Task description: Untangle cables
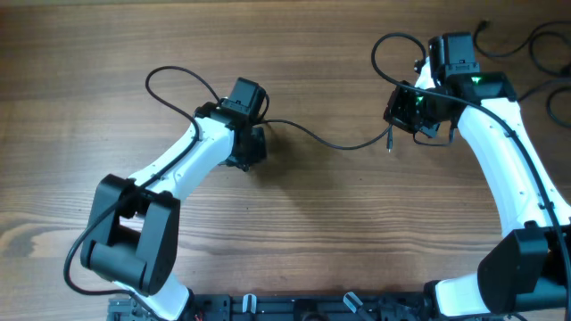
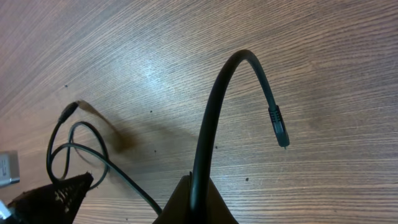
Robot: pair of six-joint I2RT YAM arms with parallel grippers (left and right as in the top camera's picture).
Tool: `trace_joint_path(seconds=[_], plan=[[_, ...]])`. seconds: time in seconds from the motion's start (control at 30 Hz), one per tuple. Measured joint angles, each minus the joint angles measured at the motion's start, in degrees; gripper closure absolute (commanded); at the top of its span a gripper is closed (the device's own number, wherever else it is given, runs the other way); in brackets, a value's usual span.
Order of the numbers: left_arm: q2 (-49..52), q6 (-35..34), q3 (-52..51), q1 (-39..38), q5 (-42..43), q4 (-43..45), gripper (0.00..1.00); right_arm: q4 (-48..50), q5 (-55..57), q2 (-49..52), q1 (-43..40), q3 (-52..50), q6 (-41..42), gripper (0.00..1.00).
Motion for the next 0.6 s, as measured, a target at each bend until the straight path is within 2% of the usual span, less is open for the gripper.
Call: trace_joint_path(seconds=[0.13,0.23,0.37,0.47,0.6], plan=[[1.2,-4.17,-0.61,0.39,-10.16,-0.94,0.84,0.0,-0.02,0.0,0.0,0.02,0.0,0.96],[1.2,-7.91,-0.7,2.27,-17.09,-2.01,0.9,0.0,-0.44,0.0,0.0,0.0,-0.02,0.96],[1.2,-10.23,-0.15,5.97,-23.43,-5.64,0.92,0.0,-0.44,0.0,0.0,0.02,0.0,0.96],[1.05,-11.85,3.28,8.48,-26.14,-9.2,0.92,0.0,-0.39,0.0,0.0,0.02,0.0,0.96],[-3.82,-12.7,9.2,12.33,-27.58,-11.26,0.87,-0.02,-0.39,0.0,0.0,0.0,-0.02,0.96]])
